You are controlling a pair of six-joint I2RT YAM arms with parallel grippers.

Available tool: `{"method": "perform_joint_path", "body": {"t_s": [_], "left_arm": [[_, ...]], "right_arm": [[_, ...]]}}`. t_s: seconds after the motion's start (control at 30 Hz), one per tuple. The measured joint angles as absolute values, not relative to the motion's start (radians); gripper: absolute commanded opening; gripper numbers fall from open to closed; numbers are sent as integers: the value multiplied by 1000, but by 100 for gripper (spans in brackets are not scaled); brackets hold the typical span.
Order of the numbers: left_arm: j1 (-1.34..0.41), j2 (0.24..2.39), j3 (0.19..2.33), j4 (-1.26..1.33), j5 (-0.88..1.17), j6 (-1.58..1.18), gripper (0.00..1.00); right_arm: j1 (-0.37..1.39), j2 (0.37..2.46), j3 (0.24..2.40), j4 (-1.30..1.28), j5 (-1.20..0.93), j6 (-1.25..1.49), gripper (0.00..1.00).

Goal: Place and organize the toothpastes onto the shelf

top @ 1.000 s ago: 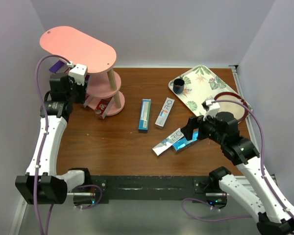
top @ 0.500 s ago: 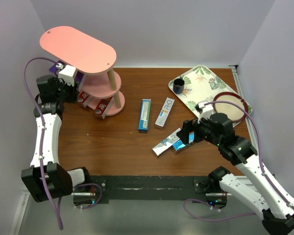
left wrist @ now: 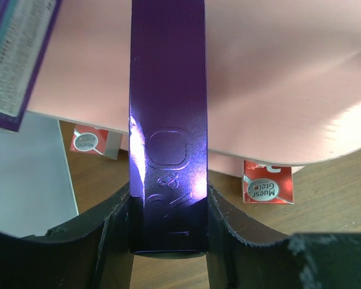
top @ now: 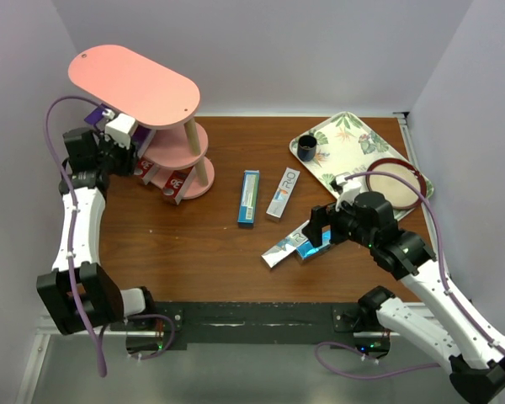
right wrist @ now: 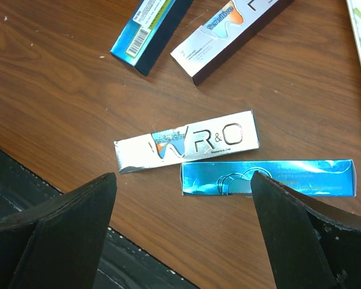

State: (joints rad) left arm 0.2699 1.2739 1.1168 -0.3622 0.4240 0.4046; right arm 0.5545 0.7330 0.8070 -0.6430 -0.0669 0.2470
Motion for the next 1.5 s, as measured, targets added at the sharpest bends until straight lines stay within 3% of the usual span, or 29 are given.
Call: {"method": "perform_joint_path", "body": {"t_s": [0.1, 0.17, 0.3, 0.47, 0.73, 1.17, 1.4, 1.5], "left_arm": [[271, 1319, 1138, -373, 413, 413, 17], [275, 1332, 1159, -378, 402, 418, 29], [284, 1345, 1178, -382, 385, 439, 34], [290, 1382, 1209, -379, 396, 460, 35], [307, 1440, 1248, -360, 454, 476, 48], [307, 1421, 1238, -278, 481, 438, 59], [307, 1365, 1190, -205, 486, 400, 61], [307, 1357, 1166, -179, 485, 382, 68]], "right_arm": [[554, 733, 807, -643, -61, 244, 99], [554, 732, 807, -643, -56, 244, 98], [554, 737, 807, -643, -44, 242, 99], [554, 768, 807, -643, -43, 241, 99], [554, 772, 802, -644, -43, 241, 98], [554, 772, 800, -644, -43, 241, 98], [554, 769, 798, -644, -43, 241, 98], [554, 760, 797, -644, -43, 241, 98]]}}
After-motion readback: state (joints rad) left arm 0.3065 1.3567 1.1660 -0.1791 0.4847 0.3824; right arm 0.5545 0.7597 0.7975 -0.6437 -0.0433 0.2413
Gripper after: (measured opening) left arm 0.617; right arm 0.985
